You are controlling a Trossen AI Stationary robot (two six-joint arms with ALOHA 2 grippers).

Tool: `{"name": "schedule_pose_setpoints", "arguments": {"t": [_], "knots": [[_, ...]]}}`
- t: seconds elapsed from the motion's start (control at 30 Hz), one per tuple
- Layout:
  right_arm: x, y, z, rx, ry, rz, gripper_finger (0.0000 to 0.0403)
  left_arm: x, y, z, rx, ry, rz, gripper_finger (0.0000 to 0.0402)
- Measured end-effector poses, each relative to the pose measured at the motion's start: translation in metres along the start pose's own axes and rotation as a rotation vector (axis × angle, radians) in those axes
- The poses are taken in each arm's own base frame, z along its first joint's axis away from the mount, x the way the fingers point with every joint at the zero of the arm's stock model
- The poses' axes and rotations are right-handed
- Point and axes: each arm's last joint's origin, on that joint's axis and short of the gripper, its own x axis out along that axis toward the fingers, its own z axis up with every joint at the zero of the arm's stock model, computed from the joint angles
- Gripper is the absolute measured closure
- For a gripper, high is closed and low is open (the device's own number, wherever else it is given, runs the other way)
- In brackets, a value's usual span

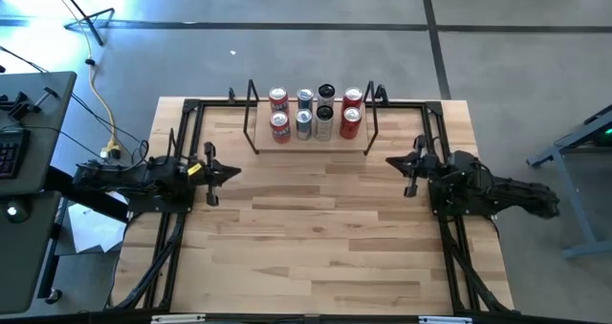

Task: Place canned beverage on shelf
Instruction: Return to Home Position

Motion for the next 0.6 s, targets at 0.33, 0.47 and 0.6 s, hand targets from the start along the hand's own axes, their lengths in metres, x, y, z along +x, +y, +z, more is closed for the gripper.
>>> {"name": "schedule_pose_setpoints", "arguments": {"t": [0.33,0.47,0.6], "knots": [[-0.0003,-0.0091,-0.0069,0.093,0.089,-0.237,0.0403,0.0003,-0.0001,-0.0009,-0.066,0.01,0.002,0.0399],[-0.0001,-0.0088,-0.0073,0.123,0.087,-0.225,0.0403,0.0003,-0.0001,-0.0009,-0.064,0.01,0.001,0.0399],[-0.0001,-0.0088,-0.0073,0.124,0.087,-0.225,0.0403,0.0003,-0.0001,-0.0009,-0.064,0.01,0.001,0.0399]]}}
